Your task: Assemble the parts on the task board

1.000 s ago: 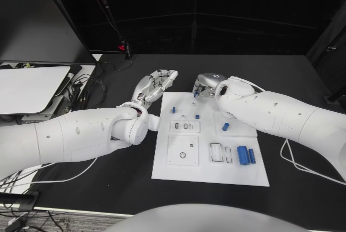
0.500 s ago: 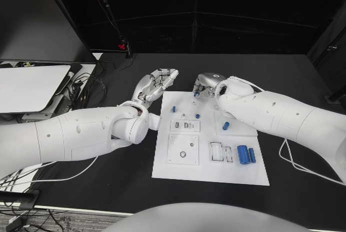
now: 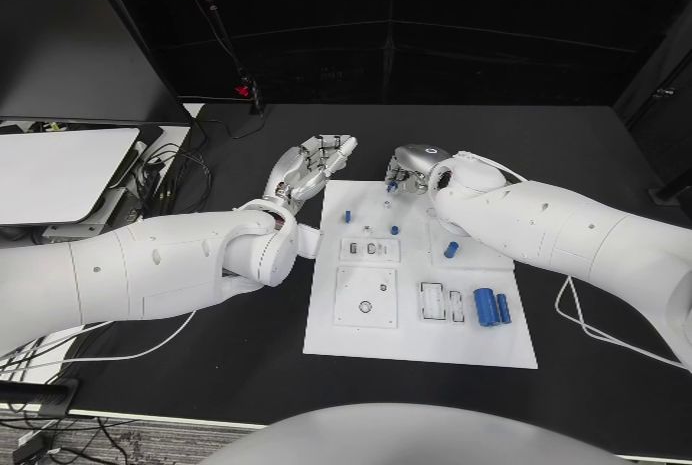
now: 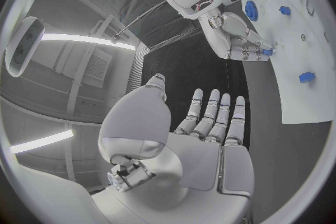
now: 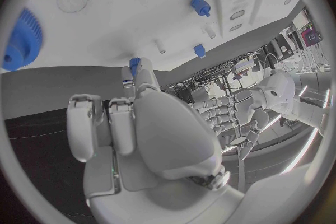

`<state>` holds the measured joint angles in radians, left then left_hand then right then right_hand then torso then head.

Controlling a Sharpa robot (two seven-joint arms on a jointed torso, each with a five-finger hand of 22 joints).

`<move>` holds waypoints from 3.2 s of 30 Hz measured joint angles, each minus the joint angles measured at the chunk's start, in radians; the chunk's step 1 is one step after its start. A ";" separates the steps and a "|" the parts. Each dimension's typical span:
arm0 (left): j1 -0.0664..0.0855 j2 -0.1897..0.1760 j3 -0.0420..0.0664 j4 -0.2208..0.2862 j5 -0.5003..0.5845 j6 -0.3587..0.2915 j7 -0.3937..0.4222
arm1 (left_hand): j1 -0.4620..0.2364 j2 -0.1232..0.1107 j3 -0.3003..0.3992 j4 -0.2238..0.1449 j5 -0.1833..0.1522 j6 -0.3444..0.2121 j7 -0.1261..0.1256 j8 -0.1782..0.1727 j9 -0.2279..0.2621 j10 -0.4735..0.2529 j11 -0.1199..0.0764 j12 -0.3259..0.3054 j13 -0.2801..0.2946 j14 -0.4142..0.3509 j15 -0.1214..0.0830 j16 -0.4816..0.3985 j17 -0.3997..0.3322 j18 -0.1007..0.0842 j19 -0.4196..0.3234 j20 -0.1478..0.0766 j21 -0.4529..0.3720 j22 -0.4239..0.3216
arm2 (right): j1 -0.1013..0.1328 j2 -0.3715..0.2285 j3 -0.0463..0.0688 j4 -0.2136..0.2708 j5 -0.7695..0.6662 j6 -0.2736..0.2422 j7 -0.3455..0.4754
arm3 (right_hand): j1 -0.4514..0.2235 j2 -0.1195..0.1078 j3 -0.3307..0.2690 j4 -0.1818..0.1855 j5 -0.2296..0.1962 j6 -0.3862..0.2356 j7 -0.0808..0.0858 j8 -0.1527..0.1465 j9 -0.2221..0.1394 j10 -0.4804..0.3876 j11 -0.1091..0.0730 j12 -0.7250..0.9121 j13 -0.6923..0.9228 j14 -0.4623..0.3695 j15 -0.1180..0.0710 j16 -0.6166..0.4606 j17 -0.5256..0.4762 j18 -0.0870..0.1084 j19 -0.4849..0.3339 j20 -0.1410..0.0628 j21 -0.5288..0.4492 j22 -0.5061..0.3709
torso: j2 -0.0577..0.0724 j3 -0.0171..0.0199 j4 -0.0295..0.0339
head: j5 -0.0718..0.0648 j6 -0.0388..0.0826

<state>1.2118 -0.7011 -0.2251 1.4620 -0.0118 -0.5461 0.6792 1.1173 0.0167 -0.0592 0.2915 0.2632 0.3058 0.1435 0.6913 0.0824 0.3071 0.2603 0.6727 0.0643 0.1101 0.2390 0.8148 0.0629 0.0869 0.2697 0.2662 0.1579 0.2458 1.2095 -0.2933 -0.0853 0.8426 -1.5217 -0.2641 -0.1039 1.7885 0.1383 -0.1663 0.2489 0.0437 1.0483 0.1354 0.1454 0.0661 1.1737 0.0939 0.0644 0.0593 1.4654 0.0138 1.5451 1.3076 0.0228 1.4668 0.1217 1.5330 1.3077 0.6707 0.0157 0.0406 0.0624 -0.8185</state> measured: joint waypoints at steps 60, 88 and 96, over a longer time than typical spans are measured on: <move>-0.003 0.008 0.000 -0.027 0.000 0.004 0.000 | 0.011 0.010 0.000 0.000 0.008 0.000 0.000 0.004 -0.005 0.000 0.000 0.003 0.000 0.003 0.003 0.000 0.000 0.000 -0.004 0.004 0.000 0.002 | 0.068 -0.445 0.000 0.349 0.585 -0.171 0.328 | -0.491 -0.157 0.024 0.033 0.226 -0.432 0.023 0.183 0.047 0.288 -0.021 1.503 1.249 0.003 0.004 0.023 0.001 0.074 -0.206 0.006 -0.230 -0.066 | 0.018 0.0036 0.0008 | -0.088 0.042; -0.005 0.004 0.000 -0.027 0.000 0.011 0.000 | 0.015 0.014 0.000 0.000 0.013 0.000 0.000 0.004 -0.006 0.000 0.000 0.004 0.000 0.003 0.003 0.000 0.000 0.000 -0.004 0.004 0.004 0.002 | 0.048 -0.418 -0.001 0.258 0.340 -0.033 0.133 | -0.396 -0.196 0.160 -0.005 0.159 -0.376 0.009 0.361 0.055 0.293 -0.008 1.504 1.249 0.001 0.013 0.023 0.000 -0.016 -0.002 0.016 0.035 0.000 | 0.021 0.0051 0.0012 | -0.088 0.032; -0.005 0.004 0.000 -0.028 0.000 0.012 0.000 | 0.015 0.014 0.000 0.000 0.013 0.000 0.000 0.004 -0.006 0.000 0.000 0.004 0.000 0.003 0.003 0.000 0.000 0.000 -0.004 0.004 0.004 0.002 | 0.042 -0.410 -0.001 0.252 0.278 0.003 0.100 | -0.387 -0.213 0.188 -0.004 0.159 -0.353 0.007 0.342 0.043 0.293 -0.008 1.504 1.249 -0.002 0.009 0.023 0.000 -0.016 -0.001 0.015 0.035 0.000 | 0.021 0.0049 0.0012 | -0.089 0.026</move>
<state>1.2069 -0.6975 -0.2254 1.4336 -0.0120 -0.5345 0.6794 1.1324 0.0307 -0.0592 0.2915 0.2762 0.3058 0.1435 0.6953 0.0762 0.3071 0.2603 0.6766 0.0644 0.1134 0.2422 0.8148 0.0631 0.0868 0.2661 0.2698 0.1620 0.2481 1.2512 -0.7032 -0.0862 1.0951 -1.2439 -0.2613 -0.0040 1.4015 -0.0751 0.0220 0.2454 0.2029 0.6954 0.1424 0.4876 0.1094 1.4667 0.0859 1.5683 1.3079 1.4633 0.0229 1.5684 1.3078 0.0069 1.4659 0.1365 1.5676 1.3078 0.6915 0.0206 0.0418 -0.0265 -0.7929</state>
